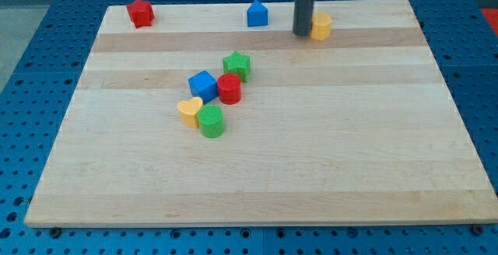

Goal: Move the yellow hexagon towards the top right corner of the board

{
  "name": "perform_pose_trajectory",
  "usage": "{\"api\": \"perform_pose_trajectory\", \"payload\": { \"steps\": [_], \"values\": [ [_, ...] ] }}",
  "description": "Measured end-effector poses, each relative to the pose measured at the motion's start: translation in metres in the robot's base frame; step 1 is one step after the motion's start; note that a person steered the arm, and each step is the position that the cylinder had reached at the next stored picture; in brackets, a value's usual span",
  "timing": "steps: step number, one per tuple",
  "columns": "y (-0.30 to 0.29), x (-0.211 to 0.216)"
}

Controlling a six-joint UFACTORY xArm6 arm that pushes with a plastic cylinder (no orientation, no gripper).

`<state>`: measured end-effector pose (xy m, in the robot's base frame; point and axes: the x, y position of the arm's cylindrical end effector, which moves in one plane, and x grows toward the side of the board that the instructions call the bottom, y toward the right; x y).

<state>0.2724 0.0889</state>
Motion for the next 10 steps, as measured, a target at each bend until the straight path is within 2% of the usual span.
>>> {"api": "perform_pose_trajectory", "payload": {
  "steps": [3, 7, 9, 10],
  "values": [
    [0.056, -0.006],
    [0.080, 0.000],
    [0.085, 0.022],
    [0.100, 0.015]
  ]
}}
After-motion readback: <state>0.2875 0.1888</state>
